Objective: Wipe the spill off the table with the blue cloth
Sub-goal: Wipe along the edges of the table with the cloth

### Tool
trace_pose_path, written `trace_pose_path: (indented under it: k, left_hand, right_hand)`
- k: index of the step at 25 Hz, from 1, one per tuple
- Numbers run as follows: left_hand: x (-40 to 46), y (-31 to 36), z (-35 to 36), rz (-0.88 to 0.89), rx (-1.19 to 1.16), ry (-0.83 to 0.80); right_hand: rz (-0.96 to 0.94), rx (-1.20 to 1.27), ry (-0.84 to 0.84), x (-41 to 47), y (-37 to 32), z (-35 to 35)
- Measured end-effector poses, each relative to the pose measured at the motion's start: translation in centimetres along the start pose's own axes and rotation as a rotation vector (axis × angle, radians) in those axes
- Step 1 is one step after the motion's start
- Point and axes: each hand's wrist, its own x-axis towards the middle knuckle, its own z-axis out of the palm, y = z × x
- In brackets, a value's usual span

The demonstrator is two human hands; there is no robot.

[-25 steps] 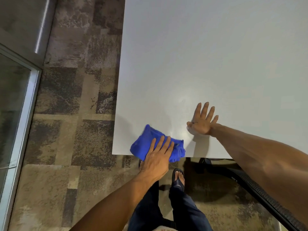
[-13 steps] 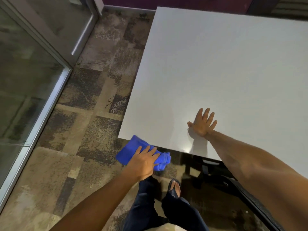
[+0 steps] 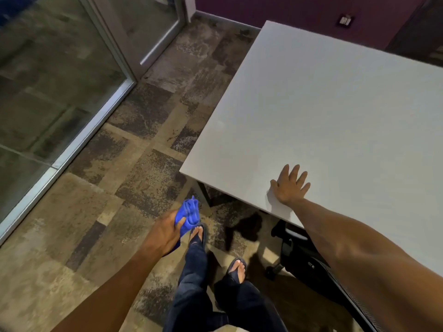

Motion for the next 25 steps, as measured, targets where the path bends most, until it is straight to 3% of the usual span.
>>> trace_pose_path:
  k: [2,8,11,13,15,18,22,25]
  left_hand:
    - [-1.4,-0.6,0.4,-0.084,-0.052,0.017]
    - [-4.2,-1.8,1.1,-0.44,-0.5,0.164]
    - [-5.1,-2.2,1.9,-0.538,-0.726,0.215]
    - [-5.4,-2.9,2.7,-0.562,-0.807,0.221]
    - [-5.4,-3.7,3.6,-0.564,-0.875,0.236]
    - [-5.2,-4.9,4.8,-0.563,-0.964,0.265]
    - [-5.4,-5.7,6.0,-0.519,-0.999,0.235]
    - [-5.2,-6.0,7.1,-0.487,-1.151,0.222]
  right_hand:
    - [-0.015,0.008,-0.023,-0.6,-0.1,0.1]
    - [0.052,0.038,-0.06,-2.6,-2.0,1.9]
    - [0.015,-0.038,0.218,-4.3,-3.4,2.2]
    - [-0.031,-0.019,0.527,-3.6,-3.5,3.2]
    - [0.089,-0.09,0.314,-4.1,-3.3,3.7]
    - [-0.063,-0.059,0.107,-2.0,-0.9,5.8]
    - [0.04,-0.093,0.247,-0.9,-0.8,7.4]
    - [0.042,-0.115,0.326,-0.2,-0.6,8.1]
